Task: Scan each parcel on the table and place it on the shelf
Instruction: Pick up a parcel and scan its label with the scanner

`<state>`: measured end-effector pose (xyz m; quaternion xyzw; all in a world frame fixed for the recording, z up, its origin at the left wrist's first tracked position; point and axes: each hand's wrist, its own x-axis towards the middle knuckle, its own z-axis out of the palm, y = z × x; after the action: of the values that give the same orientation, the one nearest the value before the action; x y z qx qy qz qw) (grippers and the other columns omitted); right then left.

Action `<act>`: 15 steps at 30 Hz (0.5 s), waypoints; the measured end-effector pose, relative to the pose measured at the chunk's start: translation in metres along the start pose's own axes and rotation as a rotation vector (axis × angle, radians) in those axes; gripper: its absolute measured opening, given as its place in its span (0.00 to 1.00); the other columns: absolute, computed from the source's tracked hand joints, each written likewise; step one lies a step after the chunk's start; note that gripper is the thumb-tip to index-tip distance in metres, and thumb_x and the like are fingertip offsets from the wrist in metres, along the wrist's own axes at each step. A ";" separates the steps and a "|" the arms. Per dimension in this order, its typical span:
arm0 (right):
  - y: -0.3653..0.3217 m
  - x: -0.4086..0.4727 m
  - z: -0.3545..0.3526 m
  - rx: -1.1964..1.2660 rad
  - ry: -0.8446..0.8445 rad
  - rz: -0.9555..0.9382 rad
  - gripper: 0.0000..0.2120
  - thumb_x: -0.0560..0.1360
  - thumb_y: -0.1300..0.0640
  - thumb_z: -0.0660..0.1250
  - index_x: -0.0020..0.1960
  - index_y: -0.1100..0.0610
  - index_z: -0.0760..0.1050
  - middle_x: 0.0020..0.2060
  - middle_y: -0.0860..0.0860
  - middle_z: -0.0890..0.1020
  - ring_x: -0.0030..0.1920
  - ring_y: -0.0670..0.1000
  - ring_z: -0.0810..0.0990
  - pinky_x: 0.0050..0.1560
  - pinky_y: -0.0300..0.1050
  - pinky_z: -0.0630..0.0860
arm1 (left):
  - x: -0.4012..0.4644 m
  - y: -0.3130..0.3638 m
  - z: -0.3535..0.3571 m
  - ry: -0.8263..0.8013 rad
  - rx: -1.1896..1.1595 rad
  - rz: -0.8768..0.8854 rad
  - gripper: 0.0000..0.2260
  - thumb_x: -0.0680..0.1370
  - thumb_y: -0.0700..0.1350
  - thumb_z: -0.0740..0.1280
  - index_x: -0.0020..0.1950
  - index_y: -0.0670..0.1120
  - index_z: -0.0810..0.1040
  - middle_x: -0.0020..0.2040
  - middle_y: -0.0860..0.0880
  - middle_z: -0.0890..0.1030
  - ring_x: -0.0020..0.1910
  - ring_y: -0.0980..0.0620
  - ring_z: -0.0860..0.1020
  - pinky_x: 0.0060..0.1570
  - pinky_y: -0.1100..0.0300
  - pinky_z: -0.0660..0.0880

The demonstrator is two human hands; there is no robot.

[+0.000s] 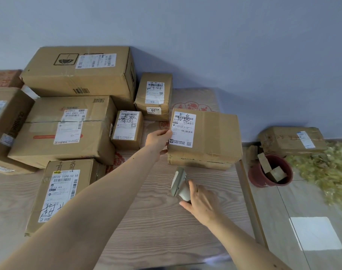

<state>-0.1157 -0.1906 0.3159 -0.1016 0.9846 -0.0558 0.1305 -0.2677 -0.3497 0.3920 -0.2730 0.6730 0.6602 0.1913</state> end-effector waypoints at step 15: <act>0.002 0.005 -0.001 -0.044 -0.049 -0.021 0.39 0.73 0.30 0.63 0.72 0.58 0.61 0.60 0.53 0.78 0.57 0.54 0.78 0.52 0.47 0.73 | 0.000 0.002 -0.002 0.007 -0.013 -0.036 0.09 0.79 0.47 0.70 0.58 0.50 0.78 0.50 0.50 0.83 0.53 0.50 0.80 0.57 0.50 0.79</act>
<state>-0.1212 -0.1894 0.3150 -0.1161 0.9810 -0.0329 0.1516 -0.2680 -0.3517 0.3936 -0.2886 0.6643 0.6602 0.1988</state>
